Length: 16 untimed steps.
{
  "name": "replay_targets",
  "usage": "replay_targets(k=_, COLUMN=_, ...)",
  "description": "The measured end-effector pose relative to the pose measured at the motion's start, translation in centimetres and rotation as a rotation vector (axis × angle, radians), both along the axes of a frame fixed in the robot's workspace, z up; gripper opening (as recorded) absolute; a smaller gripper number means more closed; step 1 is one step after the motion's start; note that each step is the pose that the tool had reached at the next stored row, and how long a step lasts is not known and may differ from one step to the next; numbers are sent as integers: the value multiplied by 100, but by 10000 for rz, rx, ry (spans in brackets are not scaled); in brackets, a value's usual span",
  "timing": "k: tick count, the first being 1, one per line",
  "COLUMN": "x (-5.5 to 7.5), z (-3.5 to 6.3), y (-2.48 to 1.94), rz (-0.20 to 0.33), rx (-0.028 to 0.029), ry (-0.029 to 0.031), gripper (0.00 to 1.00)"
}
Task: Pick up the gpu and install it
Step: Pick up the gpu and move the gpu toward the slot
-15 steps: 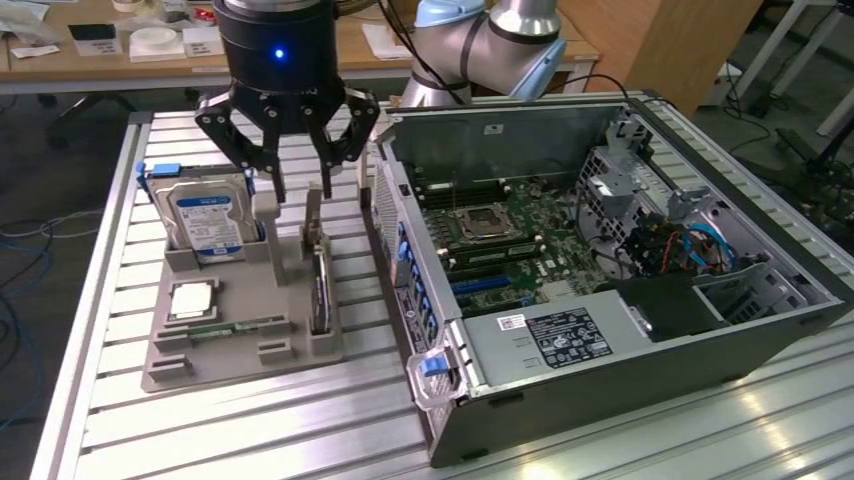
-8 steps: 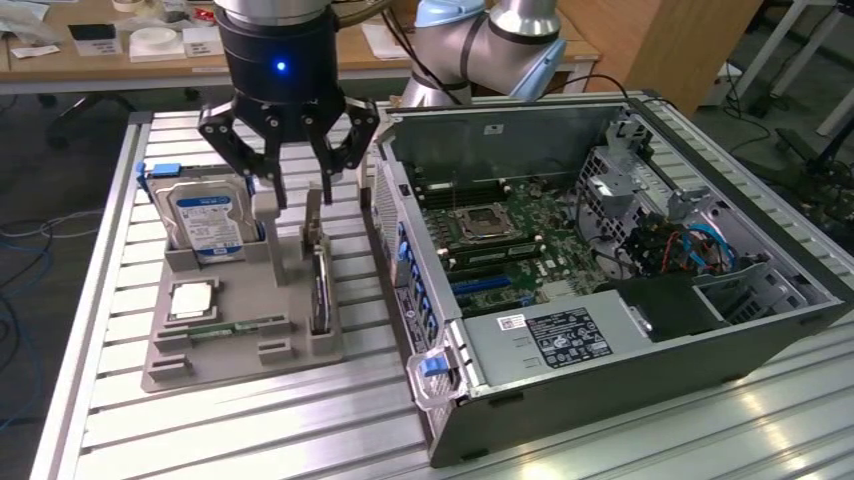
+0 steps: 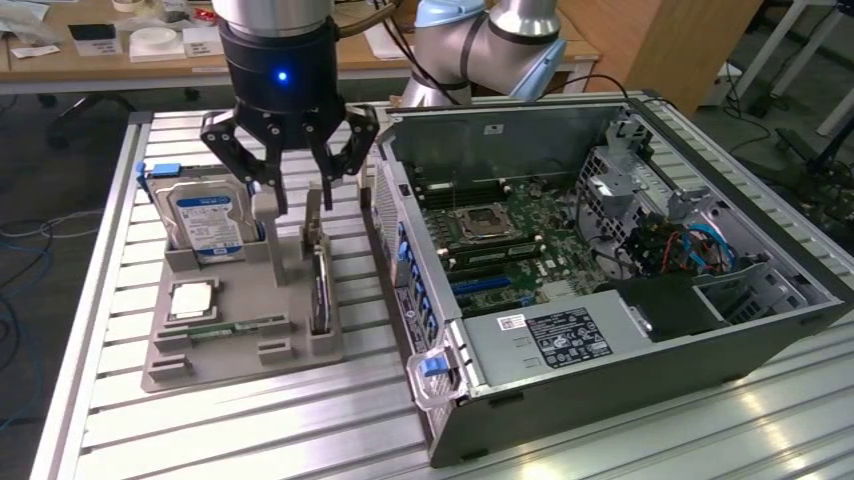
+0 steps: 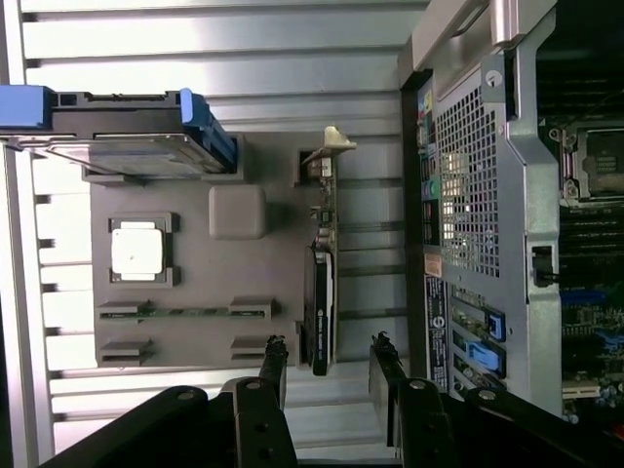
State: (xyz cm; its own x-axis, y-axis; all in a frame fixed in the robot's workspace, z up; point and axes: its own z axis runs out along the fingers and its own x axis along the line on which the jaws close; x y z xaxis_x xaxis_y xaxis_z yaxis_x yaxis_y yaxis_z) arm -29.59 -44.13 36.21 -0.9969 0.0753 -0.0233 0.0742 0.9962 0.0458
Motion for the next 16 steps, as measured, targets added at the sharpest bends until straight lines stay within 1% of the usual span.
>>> replay_targets(k=10, x=0, z=-11, y=0, rz=0, rx=0, ry=-1, gripper=47)
replay_targets(k=16, x=0, z=-76, y=0, rz=0, rx=0, ry=-1, gripper=47)
